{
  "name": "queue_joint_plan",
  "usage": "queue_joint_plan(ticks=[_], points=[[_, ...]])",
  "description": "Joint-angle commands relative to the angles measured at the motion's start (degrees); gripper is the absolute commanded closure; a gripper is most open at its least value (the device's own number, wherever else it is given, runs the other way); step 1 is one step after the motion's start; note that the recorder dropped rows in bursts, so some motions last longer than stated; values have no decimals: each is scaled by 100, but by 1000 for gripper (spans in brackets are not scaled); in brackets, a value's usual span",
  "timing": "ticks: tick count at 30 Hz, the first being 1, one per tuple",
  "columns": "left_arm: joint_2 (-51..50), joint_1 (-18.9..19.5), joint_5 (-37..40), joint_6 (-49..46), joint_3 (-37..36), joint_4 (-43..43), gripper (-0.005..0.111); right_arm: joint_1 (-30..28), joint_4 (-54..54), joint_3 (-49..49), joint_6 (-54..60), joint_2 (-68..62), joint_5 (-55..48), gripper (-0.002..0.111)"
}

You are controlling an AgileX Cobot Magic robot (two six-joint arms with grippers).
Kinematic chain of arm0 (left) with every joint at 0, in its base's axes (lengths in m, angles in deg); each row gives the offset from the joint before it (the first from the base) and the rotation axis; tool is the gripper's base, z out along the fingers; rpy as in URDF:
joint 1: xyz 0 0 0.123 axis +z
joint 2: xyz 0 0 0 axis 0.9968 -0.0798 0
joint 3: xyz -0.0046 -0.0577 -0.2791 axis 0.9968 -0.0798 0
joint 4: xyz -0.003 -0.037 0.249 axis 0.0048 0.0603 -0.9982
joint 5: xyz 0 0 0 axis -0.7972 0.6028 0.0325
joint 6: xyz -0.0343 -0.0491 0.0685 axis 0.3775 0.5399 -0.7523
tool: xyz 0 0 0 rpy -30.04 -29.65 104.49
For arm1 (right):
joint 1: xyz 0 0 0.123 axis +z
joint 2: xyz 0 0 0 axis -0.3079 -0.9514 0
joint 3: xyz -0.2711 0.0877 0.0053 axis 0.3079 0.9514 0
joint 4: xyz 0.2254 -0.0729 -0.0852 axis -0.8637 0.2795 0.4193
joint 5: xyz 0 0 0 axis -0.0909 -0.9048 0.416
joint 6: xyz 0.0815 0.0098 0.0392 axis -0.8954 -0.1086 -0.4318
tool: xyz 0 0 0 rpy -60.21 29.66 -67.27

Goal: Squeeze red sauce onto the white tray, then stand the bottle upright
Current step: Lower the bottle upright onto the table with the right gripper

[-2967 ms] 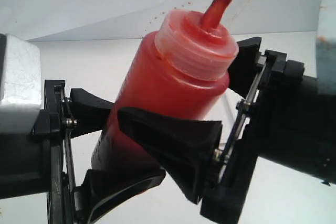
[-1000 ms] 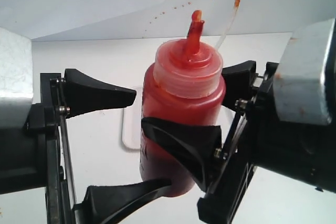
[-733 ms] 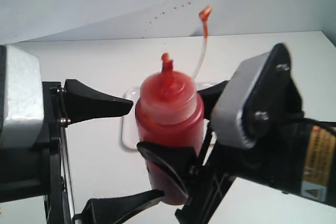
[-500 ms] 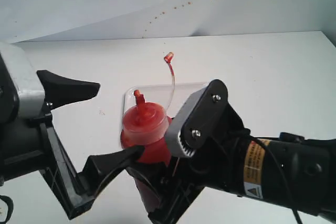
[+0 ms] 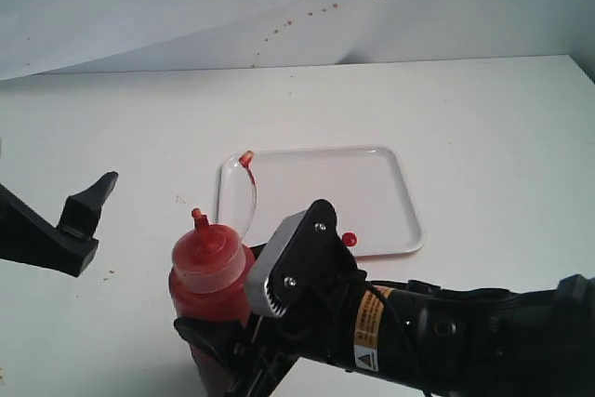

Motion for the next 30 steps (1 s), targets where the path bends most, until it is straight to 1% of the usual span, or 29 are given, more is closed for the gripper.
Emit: queue_joint_plan(ticks=[1, 7, 8, 10, 13, 16, 17, 23, 30], points=[[13, -1, 294, 64, -42, 31, 2, 3, -35, -52, 50, -205, 494, 108], [13, -1, 271, 64, -42, 31, 2, 3, 358, -52, 50, -452, 484, 108], [13, -1, 271, 64, -42, 31, 2, 3, 413, -52, 50, -480, 494, 106], [13, -1, 271, 64, -42, 31, 2, 3, 424, -52, 75, -480, 483, 96], [13, -1, 271, 64, -42, 31, 2, 3, 424, -52, 122, -470, 554, 63], [13, -1, 271, 64, -42, 31, 2, 3, 385, -62, 498, -462, 666, 12], [13, -1, 271, 64, -42, 31, 2, 3, 390, -62, 551, -462, 717, 3], [13, -1, 312, 51, -42, 31, 2, 3, 452, -62, 566, -385, 1101, 3], [13, -1, 246, 62, -42, 31, 2, 3, 375, -62, 672, 410, 1051, 3]])
